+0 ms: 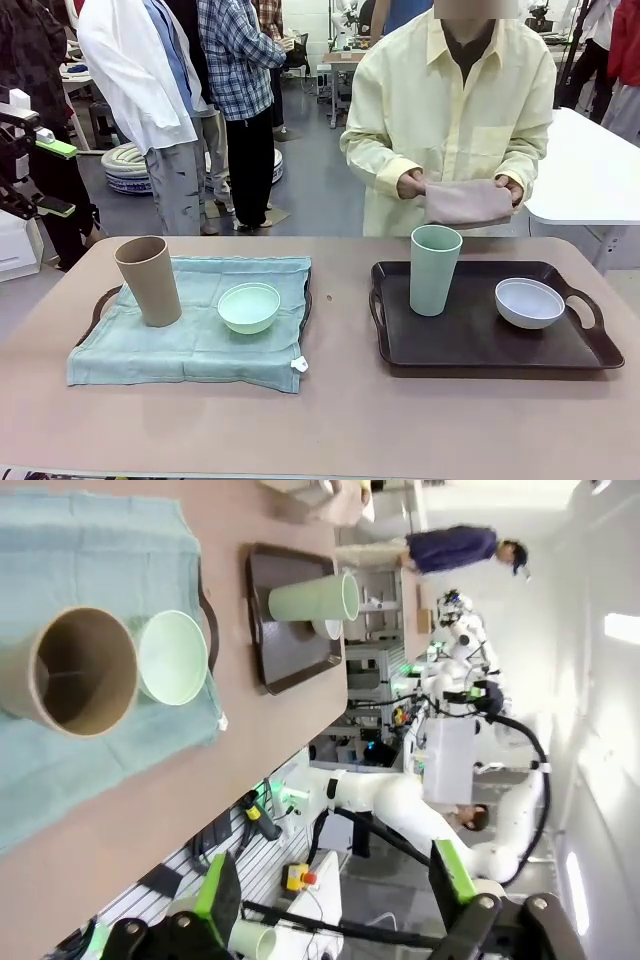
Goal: Set up a tray with a mat and arrange the tableware.
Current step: Pick up the Picnic Bowl and Reusable plastic cup from the Handle tray in front of the human's position and hold them in the air.
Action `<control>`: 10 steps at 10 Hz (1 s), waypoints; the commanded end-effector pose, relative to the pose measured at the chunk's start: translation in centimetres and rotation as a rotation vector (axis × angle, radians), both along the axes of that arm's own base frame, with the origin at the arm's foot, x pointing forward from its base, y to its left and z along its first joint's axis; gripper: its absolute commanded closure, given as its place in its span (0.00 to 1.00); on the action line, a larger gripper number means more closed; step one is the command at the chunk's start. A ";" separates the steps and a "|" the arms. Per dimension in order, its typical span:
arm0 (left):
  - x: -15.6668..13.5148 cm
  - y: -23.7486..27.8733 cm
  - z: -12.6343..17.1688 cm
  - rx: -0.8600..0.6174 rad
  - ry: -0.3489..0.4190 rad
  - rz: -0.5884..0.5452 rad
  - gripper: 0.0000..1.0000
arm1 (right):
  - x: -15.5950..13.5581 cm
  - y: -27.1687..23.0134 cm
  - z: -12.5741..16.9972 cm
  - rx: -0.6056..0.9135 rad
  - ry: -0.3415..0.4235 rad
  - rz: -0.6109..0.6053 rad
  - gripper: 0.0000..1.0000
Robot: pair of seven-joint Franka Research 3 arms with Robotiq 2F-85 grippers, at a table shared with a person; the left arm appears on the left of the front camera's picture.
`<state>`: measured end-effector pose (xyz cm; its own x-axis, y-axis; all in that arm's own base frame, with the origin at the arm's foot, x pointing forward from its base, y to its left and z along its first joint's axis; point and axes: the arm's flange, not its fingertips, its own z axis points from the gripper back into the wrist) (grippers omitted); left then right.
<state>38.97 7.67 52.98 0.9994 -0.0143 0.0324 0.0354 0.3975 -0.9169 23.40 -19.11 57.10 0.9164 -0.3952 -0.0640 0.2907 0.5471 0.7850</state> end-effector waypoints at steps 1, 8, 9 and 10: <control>-0.5 -0.1 0.2 0.011 -0.017 0.078 0.00 | 0.4 0.4 0.0 -0.015 0.000 -0.005 0.00; 0.0 0.0 0.0 0.000 0.000 0.000 0.00 | 0.0 0.0 0.0 0.000 0.000 0.000 0.00; 0.0 0.0 0.0 0.000 0.000 0.000 0.00 | 0.0 0.0 0.0 0.000 0.000 0.000 0.00; 0.0 0.0 0.0 0.000 0.000 0.000 0.00 | 0.0 0.0 0.0 0.000 0.000 0.000 0.00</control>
<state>38.98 7.60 52.91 0.9996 -0.0069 0.0269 0.0274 0.4054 -0.9137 23.32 -19.33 57.07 0.9095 -0.4081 -0.0790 0.3187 0.5627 0.7627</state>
